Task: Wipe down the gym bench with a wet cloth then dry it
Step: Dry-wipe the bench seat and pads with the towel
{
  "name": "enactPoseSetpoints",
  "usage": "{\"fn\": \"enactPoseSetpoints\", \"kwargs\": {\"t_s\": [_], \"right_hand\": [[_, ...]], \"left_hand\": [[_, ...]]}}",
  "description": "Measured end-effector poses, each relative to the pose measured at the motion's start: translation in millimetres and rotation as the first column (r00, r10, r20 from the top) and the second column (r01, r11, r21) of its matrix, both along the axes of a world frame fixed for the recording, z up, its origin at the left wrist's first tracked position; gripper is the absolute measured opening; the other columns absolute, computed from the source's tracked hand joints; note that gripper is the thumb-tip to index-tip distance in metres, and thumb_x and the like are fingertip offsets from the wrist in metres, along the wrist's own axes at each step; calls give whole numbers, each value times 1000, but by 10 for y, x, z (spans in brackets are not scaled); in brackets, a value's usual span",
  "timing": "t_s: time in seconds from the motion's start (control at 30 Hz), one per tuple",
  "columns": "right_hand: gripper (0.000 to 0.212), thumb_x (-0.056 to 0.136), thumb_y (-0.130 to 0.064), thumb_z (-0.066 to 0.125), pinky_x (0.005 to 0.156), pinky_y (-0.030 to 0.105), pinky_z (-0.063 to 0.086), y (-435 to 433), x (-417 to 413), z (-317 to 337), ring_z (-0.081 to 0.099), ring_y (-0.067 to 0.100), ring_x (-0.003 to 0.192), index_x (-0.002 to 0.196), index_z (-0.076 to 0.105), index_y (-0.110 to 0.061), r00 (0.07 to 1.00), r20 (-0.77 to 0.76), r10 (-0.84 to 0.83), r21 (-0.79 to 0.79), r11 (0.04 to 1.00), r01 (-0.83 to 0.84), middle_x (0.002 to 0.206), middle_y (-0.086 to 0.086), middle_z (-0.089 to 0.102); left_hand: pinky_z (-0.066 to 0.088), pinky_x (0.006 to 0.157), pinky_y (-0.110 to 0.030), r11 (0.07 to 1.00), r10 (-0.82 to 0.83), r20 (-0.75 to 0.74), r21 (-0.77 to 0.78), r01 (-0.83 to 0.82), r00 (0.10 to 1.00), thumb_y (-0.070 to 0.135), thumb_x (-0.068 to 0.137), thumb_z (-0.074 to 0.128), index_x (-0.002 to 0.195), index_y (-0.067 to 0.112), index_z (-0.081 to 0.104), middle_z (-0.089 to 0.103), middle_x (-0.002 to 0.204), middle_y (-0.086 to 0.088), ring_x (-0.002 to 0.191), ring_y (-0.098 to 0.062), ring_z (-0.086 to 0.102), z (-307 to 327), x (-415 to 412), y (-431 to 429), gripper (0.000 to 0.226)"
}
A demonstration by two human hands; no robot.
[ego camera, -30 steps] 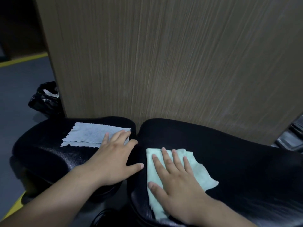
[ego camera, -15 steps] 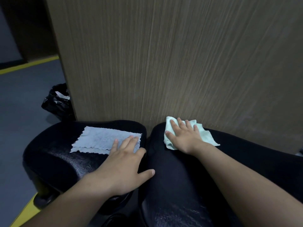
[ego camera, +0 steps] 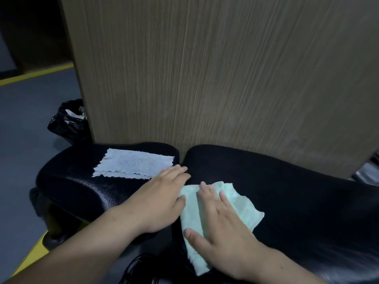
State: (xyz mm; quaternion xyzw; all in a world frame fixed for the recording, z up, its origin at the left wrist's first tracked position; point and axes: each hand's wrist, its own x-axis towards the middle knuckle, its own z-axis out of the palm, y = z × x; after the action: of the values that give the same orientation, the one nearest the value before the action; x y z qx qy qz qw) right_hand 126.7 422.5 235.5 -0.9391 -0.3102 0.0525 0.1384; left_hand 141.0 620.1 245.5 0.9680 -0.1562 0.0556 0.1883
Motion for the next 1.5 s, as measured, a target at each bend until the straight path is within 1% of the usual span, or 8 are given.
{"fn": "enactPoseSetpoints", "kwargs": {"t_s": [0.17, 0.37, 0.63, 0.83, 1.0, 1.13, 1.27, 1.5], "right_hand": [[80, 87, -66, 52, 117, 14, -2, -59, -39, 111, -14, -6, 145, 150, 21, -27, 992, -93, -87, 163, 981, 101, 163, -14, -4], [98, 78, -83, 10, 119, 24, -14, -158, 22, 46, -34, -8, 137, 155, -15, -27, 999, -50, -20, -157, 988, 11, 157, -16, -29], [75, 101, -55, 30, 122, 33, -11, -256, 823, 157, -32, -9, 138, 154, -15, -30, 974, -110, 197, -205, 954, -216, 158, -19, -26], [76, 92, -34, 37, 122, 35, -11, -353, 1450, 283, -24, -3, 144, 157, -1, -27, 966, -58, 252, -215, 942, -259, 163, -13, -15], [56, 96, -22, 41, 121, 23, 12, -202, 1220, 291, 1, 9, 151, 151, 33, -14, 1000, 24, -18, 0, 1000, 18, 165, -2, 10], [62, 103, -39, 18, 118, 23, -9, -107, 1013, 33, -10, 15, 152, 157, 9, -11, 998, 27, -59, -96, 994, 61, 165, 2, -4], [60, 105, -39, 16, 117, 24, -16, -159, 1368, -23, -21, 5, 147, 157, -7, -19, 1000, 14, 9, -159, 987, -7, 163, -5, -16], [57, 106, -33, 24, 114, 21, -10, -90, 2157, 34, -3, 10, 151, 158, 8, -16, 1000, -10, -2, -99, 995, 1, 166, -2, 3]], "left_hand": [[1, 115, -12, 996, -94, -82, -4, 94, 992, 35, 104, 34, 156, 24, 22, 9, 165, 13, 149, 0, 4, -19, -184, -180, 54], [-5, 123, -34, 969, -7, -207, 242, 58, 978, 44, 105, 17, 156, 14, -9, -24, 161, -1, 148, -10, -21, -91, -253, -356, 65], [-12, 121, -35, 954, -8, -168, 294, 58, 986, 6, 92, 35, 156, 11, -7, -23, 162, -8, 148, -19, -23, -43, 61, -407, 77], [-13, 119, -23, 964, -165, -101, 193, 182, 981, 6, 93, 33, 157, 18, 13, 3, 166, 1, 150, -8, -11, 7, 308, -395, 68], [41, 93, -27, 979, -59, 57, 200, 47, 997, 21, 93, 31, 117, 20, 61, 61, 119, 4, 114, -15, 47, 153, 428, -513, 38], [31, 97, -15, 994, -9, 82, 107, 0, 997, 15, 96, 35, 134, 18, 50, 47, 128, 9, 123, -10, 37, 53, 575, -538, 41], [-4, 123, -33, 980, 53, -157, 200, -20, 986, 18, 103, 28, 157, 11, -3, -12, 165, -3, 150, -17, -16, -89, 794, -556, 62], [0, 123, -37, 953, 195, -267, 279, -118, 944, 23, 104, 23, 156, 6, -5, -9, 165, -10, 152, -24, -6, -23, 1579, -646, 61]]}}
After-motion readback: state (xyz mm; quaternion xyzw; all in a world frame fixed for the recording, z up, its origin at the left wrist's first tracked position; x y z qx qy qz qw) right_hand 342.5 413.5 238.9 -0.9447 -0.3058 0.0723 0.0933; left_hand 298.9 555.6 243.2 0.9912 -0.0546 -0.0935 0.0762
